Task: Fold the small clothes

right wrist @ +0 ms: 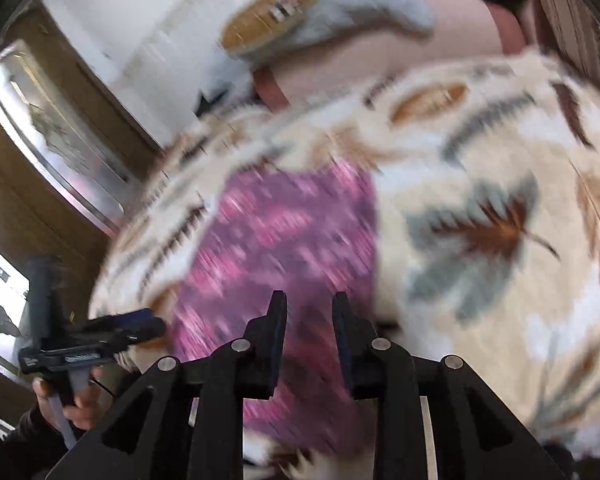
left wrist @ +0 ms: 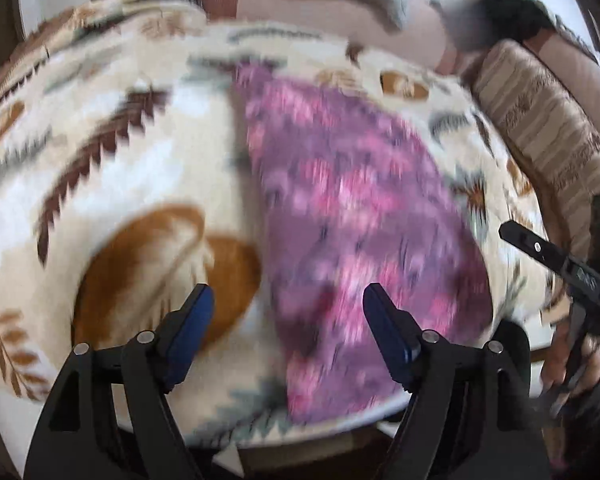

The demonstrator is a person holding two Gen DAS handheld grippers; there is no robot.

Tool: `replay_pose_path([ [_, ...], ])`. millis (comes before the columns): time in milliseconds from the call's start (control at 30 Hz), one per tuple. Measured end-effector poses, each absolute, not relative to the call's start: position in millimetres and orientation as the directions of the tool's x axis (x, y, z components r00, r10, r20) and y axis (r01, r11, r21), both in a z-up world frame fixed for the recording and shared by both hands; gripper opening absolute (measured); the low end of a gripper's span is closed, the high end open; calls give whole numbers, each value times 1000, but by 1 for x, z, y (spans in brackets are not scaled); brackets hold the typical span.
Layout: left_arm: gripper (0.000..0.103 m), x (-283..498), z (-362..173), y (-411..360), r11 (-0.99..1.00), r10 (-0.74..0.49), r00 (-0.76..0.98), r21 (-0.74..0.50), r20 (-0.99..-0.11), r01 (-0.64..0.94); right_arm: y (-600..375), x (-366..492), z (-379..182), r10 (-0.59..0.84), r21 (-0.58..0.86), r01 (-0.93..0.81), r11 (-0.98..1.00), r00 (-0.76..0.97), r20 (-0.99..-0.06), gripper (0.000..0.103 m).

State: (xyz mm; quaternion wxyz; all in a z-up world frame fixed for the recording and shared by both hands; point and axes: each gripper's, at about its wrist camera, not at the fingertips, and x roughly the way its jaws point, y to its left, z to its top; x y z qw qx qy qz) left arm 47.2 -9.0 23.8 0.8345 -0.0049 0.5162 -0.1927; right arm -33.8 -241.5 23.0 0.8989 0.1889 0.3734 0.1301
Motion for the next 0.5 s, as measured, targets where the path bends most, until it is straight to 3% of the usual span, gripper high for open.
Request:
replay_pose_path([
  [67,77,61,16,-21,942,-283,408,-171,-868,290,-229,-21,17,374,429,-100,898,689,-621,26],
  [133,80,71,-2,-27,953,-233,386,-131,-893,272,-218,-3,-11,344,382,-79,921,626,-700,20],
  [200,87,74,-15,-23,954,-244,370,-154,-897,256,-210,2,-27,277,293,-76,953,610,-743,19],
  [267,87,77,-12,-13,951,-282,344,-213,-896,225,-211,4,-16,283,294,-82,952,598,-750,20],
  [333,87,84,-3,-9,941,-320,348,-252,-881,226,-219,10,0,318,347,-79,935,623,-715,24],
  [500,87,117,17,-24,957,-264,421,-180,-868,229,-230,54,23,284,358,-36,933,686,-670,27],
])
